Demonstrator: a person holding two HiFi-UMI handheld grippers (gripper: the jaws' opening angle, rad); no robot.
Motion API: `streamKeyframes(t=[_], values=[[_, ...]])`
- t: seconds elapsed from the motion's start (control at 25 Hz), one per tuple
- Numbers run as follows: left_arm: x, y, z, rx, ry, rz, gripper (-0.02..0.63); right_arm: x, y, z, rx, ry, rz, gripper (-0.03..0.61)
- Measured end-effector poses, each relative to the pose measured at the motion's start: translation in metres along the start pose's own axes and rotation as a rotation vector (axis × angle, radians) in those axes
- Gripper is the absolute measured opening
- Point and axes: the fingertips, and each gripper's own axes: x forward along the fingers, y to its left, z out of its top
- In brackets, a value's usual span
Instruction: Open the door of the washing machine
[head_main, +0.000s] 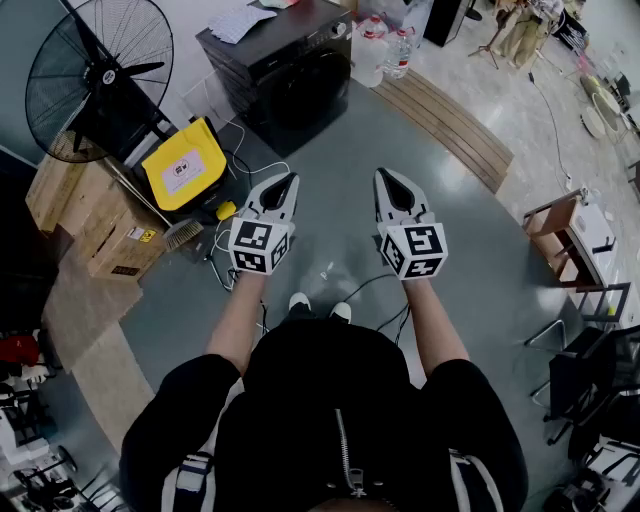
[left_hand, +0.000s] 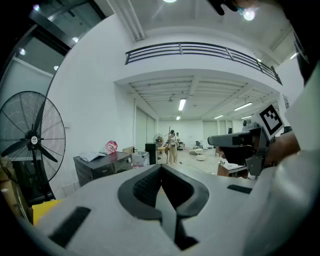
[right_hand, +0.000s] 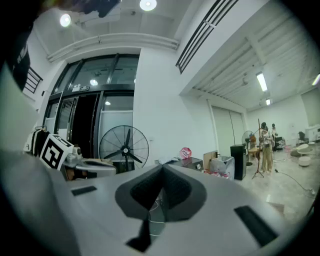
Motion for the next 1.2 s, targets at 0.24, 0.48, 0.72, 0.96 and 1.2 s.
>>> streamKeyframes(t=[0.24, 0.48, 0.72, 0.96, 1.2], values=[[0.001, -0.002, -0.006, -0.004, 0.0, 0.006, 0.006, -0.003, 0.0, -0.005, 0.02, -0.006, 0.011, 0.003], [-0.001, -0.01, -0.009, -0.009, 0.007, 0.019, 0.006, -0.006, -0.003, -0.014, 0.024, 0.018, 0.02, 0.003], [0.009, -0.007, -0.013, -0.012, 0.022, 0.028, 0.006, 0.002, -0.015, -0.014, 0.042, 0.022, 0.023, 0.003], [0.043, 0.015, -0.012, -0.008, 0.023, 0.029, 0.006, 0.038, -0.032, -0.019, 0.059, 0.044, 0.028, 0.003], [0.103, 0.057, -0.015, -0.02, 0.022, 0.013, 0.006, 0.104, -0.055, -0.014, 0.041, 0.055, 0.029, 0.003]])
